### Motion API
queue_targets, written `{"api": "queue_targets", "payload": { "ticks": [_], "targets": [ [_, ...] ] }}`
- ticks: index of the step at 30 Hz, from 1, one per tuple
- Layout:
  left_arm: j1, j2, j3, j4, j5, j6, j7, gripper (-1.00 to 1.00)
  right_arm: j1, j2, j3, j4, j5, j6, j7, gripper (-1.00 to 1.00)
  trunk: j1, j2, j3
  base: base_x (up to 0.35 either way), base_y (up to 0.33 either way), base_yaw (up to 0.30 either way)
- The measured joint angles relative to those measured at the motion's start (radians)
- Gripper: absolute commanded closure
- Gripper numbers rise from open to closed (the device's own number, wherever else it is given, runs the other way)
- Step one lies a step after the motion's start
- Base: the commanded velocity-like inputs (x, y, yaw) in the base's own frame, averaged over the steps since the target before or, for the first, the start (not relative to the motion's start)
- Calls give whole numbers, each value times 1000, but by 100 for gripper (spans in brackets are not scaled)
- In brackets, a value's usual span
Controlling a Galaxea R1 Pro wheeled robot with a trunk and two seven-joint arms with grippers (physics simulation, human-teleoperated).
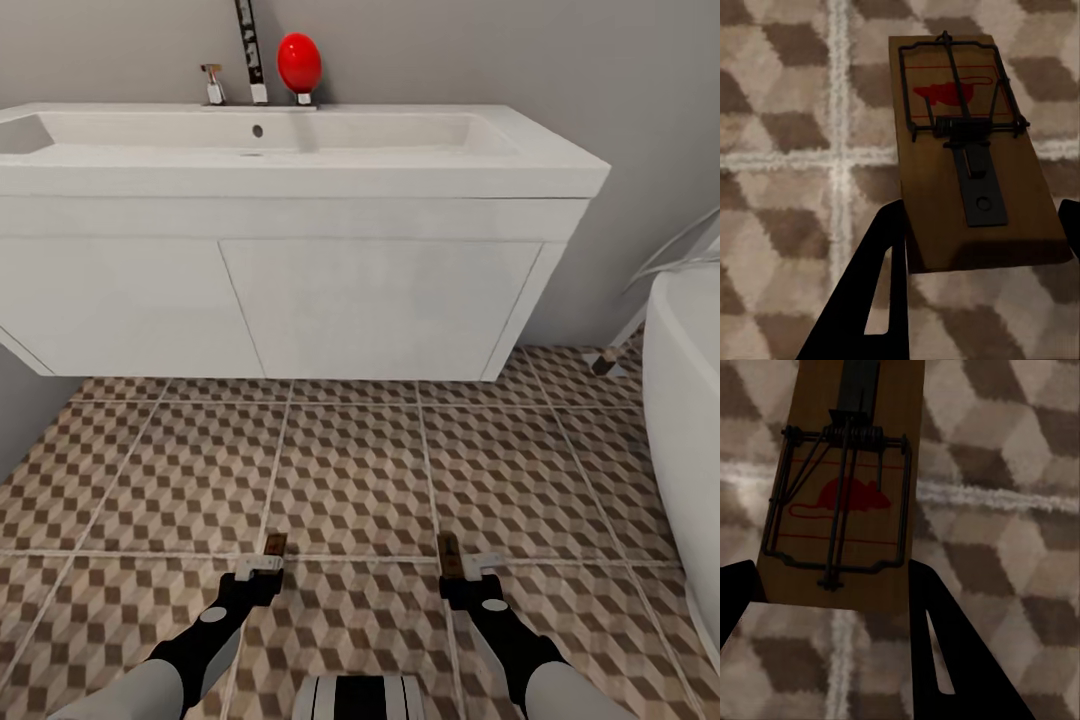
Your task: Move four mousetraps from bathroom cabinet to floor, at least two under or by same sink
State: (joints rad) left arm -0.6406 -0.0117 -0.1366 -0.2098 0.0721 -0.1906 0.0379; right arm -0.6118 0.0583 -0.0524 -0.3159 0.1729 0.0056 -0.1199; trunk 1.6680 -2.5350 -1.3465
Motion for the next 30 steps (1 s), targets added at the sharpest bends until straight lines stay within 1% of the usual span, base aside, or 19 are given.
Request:
{"api": "queue_targets", "payload": {
  "ticks": [11, 21, 30],
  "targets": [
    [0, -3, 0, -4, 0, 2, 1, 100, 0, 1, 0, 0, 1, 0, 0, 100, 0, 0, 0, 12, 0, 0],
    [0, -5, 11, -6, 3, 2, 25, 100, 0, 0, 0, -1, 1, 0, 0, 100, 0, 0, 0, 0, 0, 0],
    [0, -7, 13, -7, 4, 1, 29, 100, 0, -1, -1, 0, 2, 1, 0, 100, 0, 0, 0, 0, 0, 0]
  ]
}}
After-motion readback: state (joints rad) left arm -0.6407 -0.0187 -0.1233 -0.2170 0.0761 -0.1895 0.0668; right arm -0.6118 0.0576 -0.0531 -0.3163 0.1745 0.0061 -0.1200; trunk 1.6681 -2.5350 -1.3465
